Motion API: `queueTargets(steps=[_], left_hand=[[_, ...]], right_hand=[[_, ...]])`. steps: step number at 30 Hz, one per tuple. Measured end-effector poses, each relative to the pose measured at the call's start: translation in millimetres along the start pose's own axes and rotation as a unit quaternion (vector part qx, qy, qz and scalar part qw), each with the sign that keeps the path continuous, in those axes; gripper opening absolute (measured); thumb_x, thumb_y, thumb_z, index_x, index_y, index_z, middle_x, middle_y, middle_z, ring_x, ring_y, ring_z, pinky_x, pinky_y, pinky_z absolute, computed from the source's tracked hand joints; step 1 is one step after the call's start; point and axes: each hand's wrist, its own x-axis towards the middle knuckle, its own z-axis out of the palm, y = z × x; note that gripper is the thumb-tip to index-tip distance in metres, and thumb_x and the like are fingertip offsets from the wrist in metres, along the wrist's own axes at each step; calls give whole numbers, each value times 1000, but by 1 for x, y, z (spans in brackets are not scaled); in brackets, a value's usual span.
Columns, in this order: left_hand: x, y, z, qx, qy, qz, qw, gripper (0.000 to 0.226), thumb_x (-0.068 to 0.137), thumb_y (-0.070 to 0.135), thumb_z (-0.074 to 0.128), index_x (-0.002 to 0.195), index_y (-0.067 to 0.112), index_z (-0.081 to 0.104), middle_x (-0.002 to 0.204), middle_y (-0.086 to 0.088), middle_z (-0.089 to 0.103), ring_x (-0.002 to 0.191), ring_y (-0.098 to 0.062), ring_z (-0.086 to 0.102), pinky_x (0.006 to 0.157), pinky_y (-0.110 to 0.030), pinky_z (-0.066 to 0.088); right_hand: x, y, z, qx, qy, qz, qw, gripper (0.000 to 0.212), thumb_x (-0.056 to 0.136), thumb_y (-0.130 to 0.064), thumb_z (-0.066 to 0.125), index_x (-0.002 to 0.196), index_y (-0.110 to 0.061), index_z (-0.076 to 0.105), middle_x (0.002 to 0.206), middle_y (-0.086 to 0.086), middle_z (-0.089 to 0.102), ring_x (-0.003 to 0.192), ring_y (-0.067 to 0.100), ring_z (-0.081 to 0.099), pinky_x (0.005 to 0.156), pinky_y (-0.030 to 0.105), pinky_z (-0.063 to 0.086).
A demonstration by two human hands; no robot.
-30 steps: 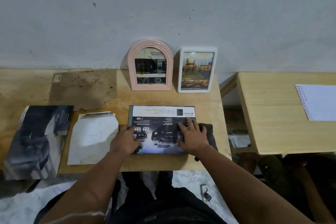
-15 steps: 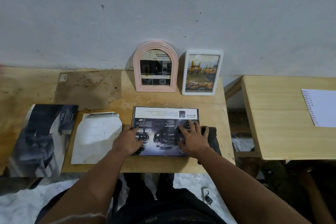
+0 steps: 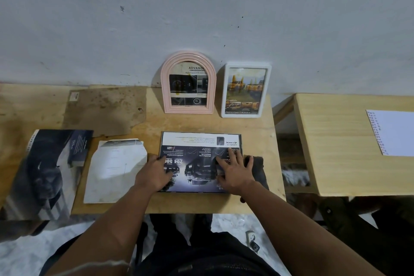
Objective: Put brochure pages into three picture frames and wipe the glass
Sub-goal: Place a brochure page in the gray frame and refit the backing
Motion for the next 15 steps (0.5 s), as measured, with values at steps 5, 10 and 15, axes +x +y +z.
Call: queueTargets(steps=[5, 10, 15], left_hand=[[-2, 0, 0, 2, 2, 2, 1000, 54, 95, 38, 67, 146, 27, 51, 143, -6, 44, 122, -30, 60, 101, -43, 53], [-11, 1, -4, -45, 16, 1, 999, 55, 93, 34, 69, 145, 28, 53, 146, -4, 46, 123, -28, 61, 103, -42, 52], [-24, -2, -13, -77, 52, -2, 996, 51, 95, 36, 65, 143, 24, 53, 149, -4, 48, 123, -26, 60, 101, -40, 52]], right_hand=[[-2, 0, 1, 1, -3, -6, 1000, 71, 98, -57, 38, 160, -42, 8, 171, 11, -12, 155, 40, -15, 116, 75, -7], [-6, 1, 0, 23, 49, -12, 998, 66, 98, -56, 40, 159, -41, 17, 172, 8, 0, 157, 36, -6, 118, 72, -2], [-2, -11, -14, 42, 110, -36, 992, 57, 100, -52, 43, 154, -37, 31, 165, 4, 23, 154, 31, 15, 123, 61, 11]])
